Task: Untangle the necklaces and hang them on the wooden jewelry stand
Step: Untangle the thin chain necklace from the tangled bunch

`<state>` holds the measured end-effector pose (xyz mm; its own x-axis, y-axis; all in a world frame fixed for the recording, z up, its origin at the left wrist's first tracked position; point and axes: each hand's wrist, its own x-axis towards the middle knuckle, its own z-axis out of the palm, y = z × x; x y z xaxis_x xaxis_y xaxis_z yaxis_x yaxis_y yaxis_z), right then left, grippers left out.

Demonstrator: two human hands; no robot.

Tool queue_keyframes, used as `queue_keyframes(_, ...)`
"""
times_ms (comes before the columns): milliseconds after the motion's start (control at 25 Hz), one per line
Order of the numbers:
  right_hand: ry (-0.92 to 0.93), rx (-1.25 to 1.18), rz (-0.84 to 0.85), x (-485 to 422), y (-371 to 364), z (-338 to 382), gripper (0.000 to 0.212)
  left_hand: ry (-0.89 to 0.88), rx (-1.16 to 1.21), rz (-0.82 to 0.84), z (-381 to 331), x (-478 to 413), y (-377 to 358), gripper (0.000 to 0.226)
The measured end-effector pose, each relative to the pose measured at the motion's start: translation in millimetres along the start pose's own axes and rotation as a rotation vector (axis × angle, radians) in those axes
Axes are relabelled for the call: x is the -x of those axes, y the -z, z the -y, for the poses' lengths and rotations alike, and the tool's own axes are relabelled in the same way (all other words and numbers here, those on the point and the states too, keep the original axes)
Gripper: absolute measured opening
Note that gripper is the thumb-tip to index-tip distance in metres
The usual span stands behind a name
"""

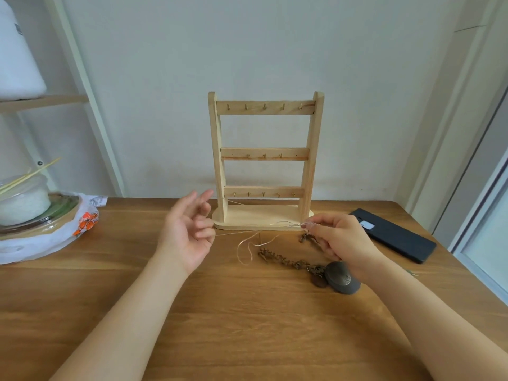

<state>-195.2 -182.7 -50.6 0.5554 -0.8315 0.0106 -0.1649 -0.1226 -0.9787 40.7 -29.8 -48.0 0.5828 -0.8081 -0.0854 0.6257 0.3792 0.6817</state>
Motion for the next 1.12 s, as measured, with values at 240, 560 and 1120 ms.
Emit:
queue_keyframes(240,-0.154,-0.596,0.216,5,-5,8,0.031,-0.116,-0.532,-0.126,12,-8,11,0.018)
queue_keyframes(560,-0.131,-0.461,0.340,8,-7,7,0.031,-0.186,-0.760,-0.256,16,3,-3,0.026)
queue_keyframes(1120,0.065,-0.060,0.383,25,-23,7,0.026,-0.499,-1.225,0.417,54,36,-34,0.014)
